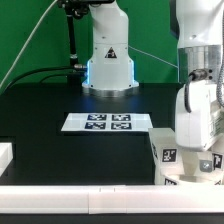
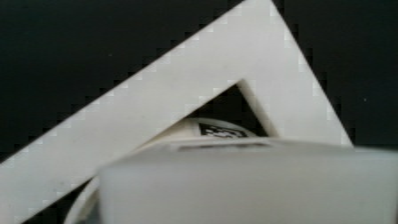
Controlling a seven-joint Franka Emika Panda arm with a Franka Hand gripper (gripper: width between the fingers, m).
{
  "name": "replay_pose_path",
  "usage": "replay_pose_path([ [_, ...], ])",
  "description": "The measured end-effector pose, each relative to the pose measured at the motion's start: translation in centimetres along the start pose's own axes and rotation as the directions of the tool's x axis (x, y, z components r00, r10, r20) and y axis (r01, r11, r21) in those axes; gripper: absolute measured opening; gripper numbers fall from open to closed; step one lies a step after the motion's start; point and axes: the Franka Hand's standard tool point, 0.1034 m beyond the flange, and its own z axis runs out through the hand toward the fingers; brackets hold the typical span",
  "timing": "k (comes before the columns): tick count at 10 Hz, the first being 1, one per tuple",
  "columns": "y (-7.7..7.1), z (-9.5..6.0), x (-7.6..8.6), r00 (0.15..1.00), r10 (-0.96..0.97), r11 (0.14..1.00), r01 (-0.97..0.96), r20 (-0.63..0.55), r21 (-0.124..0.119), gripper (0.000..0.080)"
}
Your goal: Assemble stool
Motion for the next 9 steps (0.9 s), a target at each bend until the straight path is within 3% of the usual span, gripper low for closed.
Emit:
replay_pose_path([
  [1,0.0,0.0,0.0,1.000,-0.031,1.000,0.031,-0.001,0.000,0.0340],
  [2,0.0,0.0,0.0,0.999,-0.045,0.999,0.045,0.000,0.000,0.0519],
  [3,-0.3,-0.7,-0.5,0.997,-0.072,0.997,0.072,0.011,0.003,0.0519],
  [4,-0.6,-1.8,-1.1,0.991,-0.132,0.991,0.132,0.028,0.014,0.0621],
  [7,-1.4,-5.0,-2.9,0.931,-0.360,0.933,0.357,0.062,0.053,0.0648],
  [9,-1.2,-4.9,-2.7,0.876,-0.481,0.877,0.478,0.049,0.055,0.0649],
])
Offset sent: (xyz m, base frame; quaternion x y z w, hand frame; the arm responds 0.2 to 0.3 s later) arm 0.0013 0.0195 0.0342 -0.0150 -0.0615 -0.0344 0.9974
